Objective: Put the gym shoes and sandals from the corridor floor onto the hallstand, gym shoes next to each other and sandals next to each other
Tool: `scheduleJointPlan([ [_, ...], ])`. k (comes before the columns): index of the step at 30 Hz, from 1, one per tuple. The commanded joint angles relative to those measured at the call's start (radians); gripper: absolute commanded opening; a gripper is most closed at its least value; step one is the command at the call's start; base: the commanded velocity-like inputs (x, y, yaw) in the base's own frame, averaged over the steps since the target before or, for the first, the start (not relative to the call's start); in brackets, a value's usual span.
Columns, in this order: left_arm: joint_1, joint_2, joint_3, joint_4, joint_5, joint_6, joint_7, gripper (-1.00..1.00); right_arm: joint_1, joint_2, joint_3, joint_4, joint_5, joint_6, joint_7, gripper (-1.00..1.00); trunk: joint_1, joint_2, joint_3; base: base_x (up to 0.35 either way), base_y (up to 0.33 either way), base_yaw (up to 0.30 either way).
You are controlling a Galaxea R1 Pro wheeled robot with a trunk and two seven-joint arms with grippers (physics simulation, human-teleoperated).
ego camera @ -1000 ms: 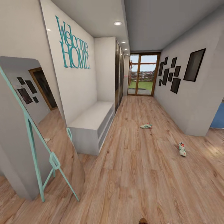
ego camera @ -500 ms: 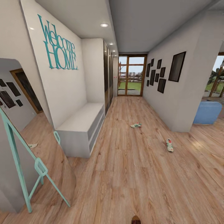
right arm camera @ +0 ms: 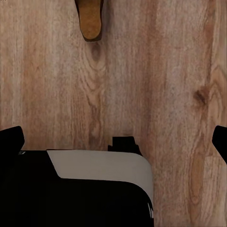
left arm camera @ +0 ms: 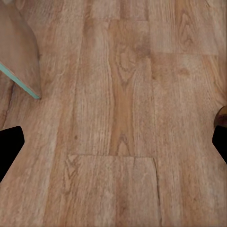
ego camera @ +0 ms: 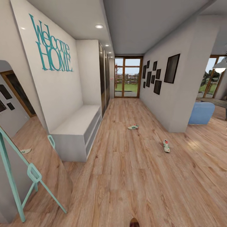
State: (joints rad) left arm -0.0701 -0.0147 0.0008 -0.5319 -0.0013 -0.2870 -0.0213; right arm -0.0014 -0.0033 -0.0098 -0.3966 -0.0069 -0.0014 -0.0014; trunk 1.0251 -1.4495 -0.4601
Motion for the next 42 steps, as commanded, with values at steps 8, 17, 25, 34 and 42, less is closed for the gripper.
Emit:
scheduleJointPlan([
  [8, -0.004, -0.001, 0.000, -0.003, 0.000, 0.002, -0.003, 1.00, 0.000, -0.001, 0.000, 0.000, -0.001, 0.000, 0.002, 1.00, 0.000, -0.001, 0.000, 0.000, 0.000, -0.024],
  [17, -0.378, -0.002, 0.001, -0.022, 0.000, 0.285, -0.004, 1.00, -0.001, 0.000, 0.001, -0.071, 0.001, 0.009, -0.003, 1.00, 0.000, -0.001, 0.000, 0.000, 0.000, -0.002],
  [25, -0.422, -0.018, 0.000, -0.026, 0.001, 0.304, -0.006, 1.00, -0.108, 0.001, 0.001, -0.311, 0.002, 0.333, -0.007, 1.00, 0.000, -0.001, 0.000, 0.000, 0.000, 0.000],
  [34, -0.426, -0.018, -0.001, -0.024, 0.001, 0.297, -0.008, 1.00, -0.193, 0.001, 0.002, -0.383, 0.000, 0.639, -0.002, 1.00, 0.000, -0.001, 0.000, 0.000, 0.000, 0.000],
  [42, -0.427, -0.013, -0.001, -0.022, -0.001, 0.240, -0.009, 1.00, -0.198, 0.002, 0.004, -0.386, 0.002, 0.661, -0.001, 1.00, 0.000, -0.001, 0.000, 0.000, 0.000, 0.000],
])
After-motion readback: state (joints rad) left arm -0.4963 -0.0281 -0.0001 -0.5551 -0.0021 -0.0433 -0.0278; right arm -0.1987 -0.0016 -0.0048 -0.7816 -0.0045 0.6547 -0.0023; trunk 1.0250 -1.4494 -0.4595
